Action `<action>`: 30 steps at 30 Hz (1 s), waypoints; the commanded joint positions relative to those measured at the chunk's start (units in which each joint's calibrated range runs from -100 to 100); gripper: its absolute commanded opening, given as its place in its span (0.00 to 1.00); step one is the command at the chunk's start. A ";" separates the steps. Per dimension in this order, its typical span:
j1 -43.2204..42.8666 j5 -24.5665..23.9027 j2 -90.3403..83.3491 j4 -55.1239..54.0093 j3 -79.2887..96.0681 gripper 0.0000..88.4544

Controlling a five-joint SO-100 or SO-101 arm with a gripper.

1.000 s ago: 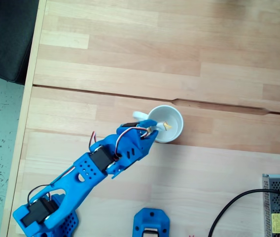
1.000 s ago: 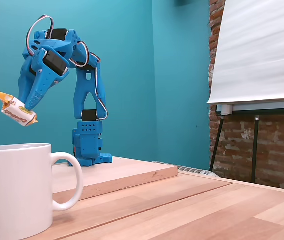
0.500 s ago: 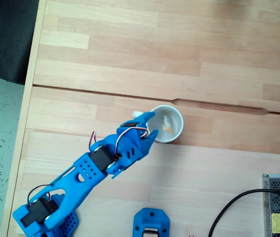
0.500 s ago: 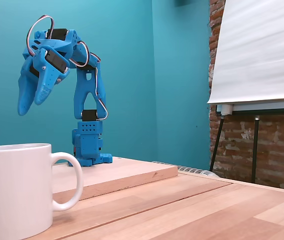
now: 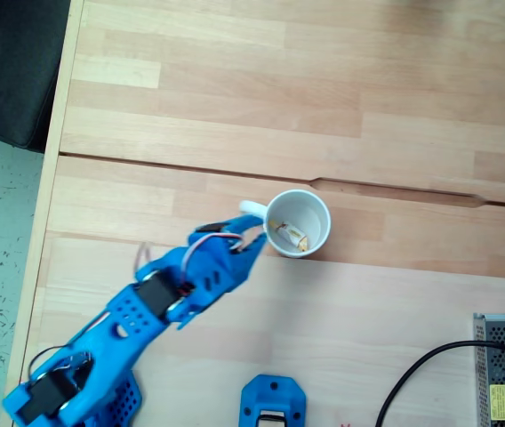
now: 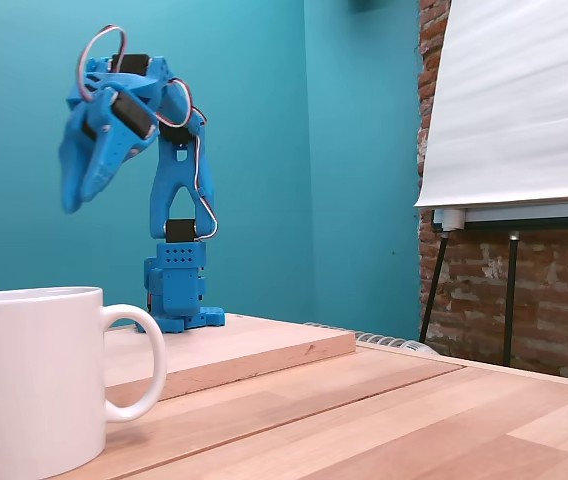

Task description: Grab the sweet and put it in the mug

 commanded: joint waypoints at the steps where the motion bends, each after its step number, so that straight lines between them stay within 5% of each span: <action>1: -2.55 -0.10 -10.01 -0.97 6.69 0.00; 19: -27.89 -3.57 -57.09 -0.97 60.75 0.00; 30: -32.40 -2.39 -84.97 -0.89 84.12 0.00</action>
